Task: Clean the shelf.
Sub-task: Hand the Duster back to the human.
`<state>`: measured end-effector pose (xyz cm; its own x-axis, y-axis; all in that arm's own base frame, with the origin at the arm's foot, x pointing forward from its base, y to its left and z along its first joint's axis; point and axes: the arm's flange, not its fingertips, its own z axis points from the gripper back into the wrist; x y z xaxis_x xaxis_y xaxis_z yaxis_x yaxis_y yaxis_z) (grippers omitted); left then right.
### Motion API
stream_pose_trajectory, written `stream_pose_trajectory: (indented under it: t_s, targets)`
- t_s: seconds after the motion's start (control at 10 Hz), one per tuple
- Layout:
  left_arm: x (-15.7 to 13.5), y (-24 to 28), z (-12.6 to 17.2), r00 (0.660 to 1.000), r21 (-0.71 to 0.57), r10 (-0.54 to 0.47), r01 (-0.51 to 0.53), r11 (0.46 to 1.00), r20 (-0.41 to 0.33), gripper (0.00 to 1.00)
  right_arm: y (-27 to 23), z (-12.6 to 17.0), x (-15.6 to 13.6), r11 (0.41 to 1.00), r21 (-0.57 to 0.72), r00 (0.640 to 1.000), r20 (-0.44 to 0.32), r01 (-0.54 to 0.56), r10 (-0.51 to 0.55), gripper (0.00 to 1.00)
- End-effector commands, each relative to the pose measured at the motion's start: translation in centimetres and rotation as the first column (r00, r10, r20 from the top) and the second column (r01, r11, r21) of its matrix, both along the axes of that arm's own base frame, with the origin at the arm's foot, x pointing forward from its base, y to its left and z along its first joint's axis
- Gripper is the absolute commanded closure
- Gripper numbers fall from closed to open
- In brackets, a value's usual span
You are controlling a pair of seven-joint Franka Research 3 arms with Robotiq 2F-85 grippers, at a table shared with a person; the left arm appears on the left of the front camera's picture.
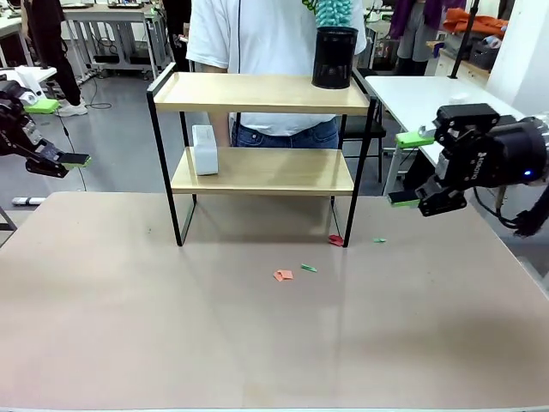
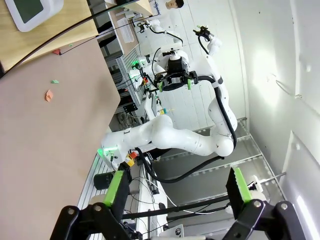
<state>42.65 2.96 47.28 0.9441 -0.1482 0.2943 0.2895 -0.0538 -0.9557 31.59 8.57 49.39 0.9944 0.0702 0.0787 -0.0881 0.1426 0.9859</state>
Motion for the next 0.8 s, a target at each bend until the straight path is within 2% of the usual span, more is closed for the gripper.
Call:
stream_pose_trajectory:
  t_s: [0.0, 0.7]
  targets:
    - [-0.13, -0.19, 0.23, 1.000, -0.006, -0.001, 0.001, 1.000, 0.009, 0.00, -0.21, 0.26, -0.36, 1.000, -0.003, 1.000, -0.002, -0.006, 0.006, 0.00]
    - [-0.13, -0.19, 0.23, 1.000, -0.006, -0.001, 0.001, 1.000, 0.009, 0.00, -0.21, 0.26, -0.36, 1.000, -0.003, 1.000, -0.002, -0.006, 0.006, 0.00]
